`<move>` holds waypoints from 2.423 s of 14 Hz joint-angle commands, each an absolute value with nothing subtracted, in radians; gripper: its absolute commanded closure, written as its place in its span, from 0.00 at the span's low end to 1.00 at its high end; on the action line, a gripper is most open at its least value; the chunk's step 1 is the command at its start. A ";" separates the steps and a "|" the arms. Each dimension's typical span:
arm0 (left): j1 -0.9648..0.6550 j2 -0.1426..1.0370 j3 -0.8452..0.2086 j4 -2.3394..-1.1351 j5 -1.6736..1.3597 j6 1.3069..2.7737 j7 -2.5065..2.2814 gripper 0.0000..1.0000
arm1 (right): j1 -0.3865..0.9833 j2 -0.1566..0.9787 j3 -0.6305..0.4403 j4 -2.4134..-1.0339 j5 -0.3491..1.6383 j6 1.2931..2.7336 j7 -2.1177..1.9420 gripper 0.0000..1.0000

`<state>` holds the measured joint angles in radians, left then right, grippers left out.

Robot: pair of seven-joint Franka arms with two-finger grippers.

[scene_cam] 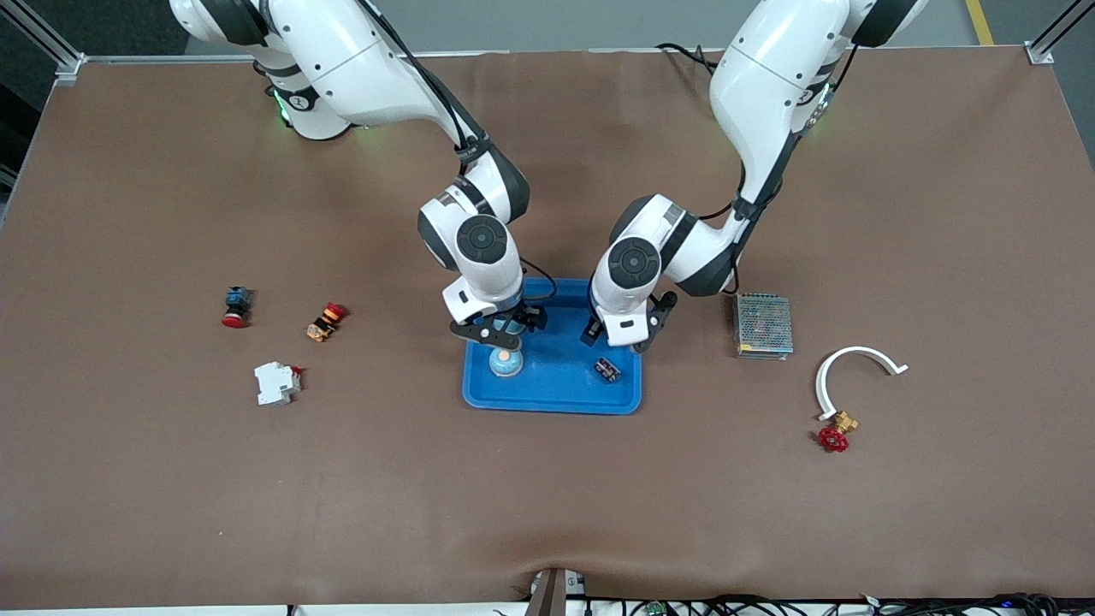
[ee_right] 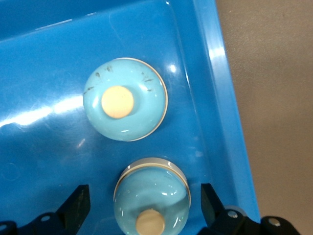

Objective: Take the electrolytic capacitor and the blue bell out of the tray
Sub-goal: 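Grasp a light-blue bell with the right gripper while the left gripper grasps a capacitor, then carry the bell toward the breaker while the left gripper carries the capacitor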

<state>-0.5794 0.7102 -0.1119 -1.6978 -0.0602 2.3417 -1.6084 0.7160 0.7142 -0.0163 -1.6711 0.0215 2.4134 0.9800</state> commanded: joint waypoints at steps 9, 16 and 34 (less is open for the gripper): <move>-0.588 0.689 -0.107 -1.723 -0.038 2.367 -1.631 0.23 | 0.710 0.738 -0.011 -1.652 0.002 2.447 0.993 0.54; -0.586 0.678 -0.106 -1.713 -0.038 2.358 -1.626 0.76 | 0.707 0.727 -0.005 -1.612 0.020 2.401 0.994 1.00; -0.241 0.370 -0.103 -1.575 -0.035 1.752 -1.016 0.77 | 0.276 0.538 -0.009 -1.623 0.015 2.048 0.035 1.00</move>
<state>-0.3058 0.4244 -0.0938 -1.5558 -0.0540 1.8124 -1.1508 0.3446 0.5907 -0.0298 -1.5495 0.0190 2.0257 0.1517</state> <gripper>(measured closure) 0.700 0.357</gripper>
